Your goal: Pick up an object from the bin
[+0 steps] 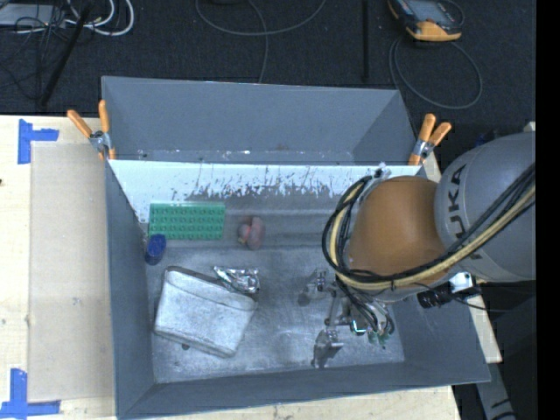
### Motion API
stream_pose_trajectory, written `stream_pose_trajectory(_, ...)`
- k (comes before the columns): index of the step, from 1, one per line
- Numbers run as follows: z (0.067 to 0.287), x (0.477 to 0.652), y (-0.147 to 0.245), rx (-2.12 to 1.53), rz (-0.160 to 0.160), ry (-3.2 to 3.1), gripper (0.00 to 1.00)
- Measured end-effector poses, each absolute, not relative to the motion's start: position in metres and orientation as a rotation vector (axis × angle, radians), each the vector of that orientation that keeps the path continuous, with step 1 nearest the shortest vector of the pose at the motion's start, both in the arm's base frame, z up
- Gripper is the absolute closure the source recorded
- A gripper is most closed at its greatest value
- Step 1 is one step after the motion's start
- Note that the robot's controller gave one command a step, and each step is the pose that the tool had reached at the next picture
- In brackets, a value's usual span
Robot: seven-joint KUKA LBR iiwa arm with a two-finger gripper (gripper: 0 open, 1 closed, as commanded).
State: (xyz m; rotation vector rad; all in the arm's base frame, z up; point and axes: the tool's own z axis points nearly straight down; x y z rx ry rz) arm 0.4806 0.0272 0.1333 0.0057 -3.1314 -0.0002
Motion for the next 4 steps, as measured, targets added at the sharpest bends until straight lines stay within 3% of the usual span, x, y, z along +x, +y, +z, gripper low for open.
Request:
stream_pose_trajectory(1,0.072,0.483,-0.066,0.299,-0.001,-3.138,0.0)
stream_pose_trajectory(2,0.087,0.549,-0.001,0.317,-0.006,-3.134,0.0)
stream_pose_trajectory(3,0.072,0.582,0.059,0.541,0.002,-3.097,0.0)
stream_pose_trajectory(4,0.072,0.579,0.143,0.835,0.007,-3.032,0.0)
